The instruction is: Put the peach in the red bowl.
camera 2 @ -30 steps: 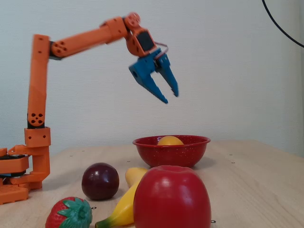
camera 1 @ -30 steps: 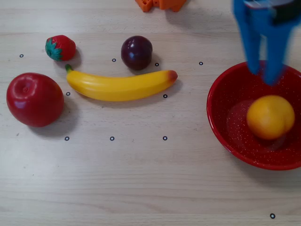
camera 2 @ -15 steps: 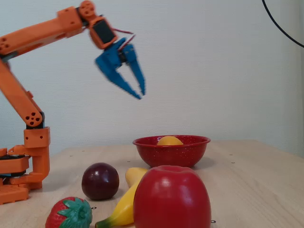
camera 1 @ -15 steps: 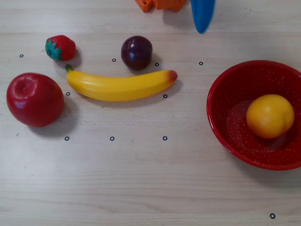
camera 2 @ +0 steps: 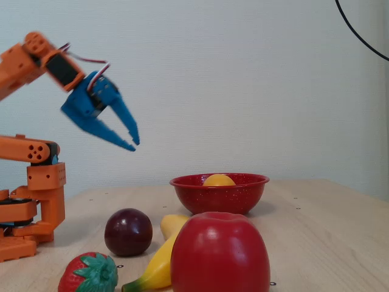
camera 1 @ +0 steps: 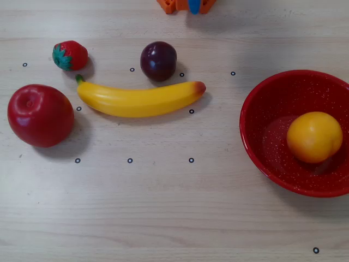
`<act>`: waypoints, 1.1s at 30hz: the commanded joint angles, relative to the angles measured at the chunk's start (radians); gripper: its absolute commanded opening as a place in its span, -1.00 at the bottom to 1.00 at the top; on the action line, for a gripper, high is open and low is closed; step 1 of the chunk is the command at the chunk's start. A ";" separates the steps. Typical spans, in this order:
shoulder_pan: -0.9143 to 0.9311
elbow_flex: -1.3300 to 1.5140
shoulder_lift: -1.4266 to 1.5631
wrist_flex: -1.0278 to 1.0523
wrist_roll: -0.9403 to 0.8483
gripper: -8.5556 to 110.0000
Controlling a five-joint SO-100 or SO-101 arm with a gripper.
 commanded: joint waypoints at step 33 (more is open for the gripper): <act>-0.040 0.762 0.310 -0.537 -0.218 -0.85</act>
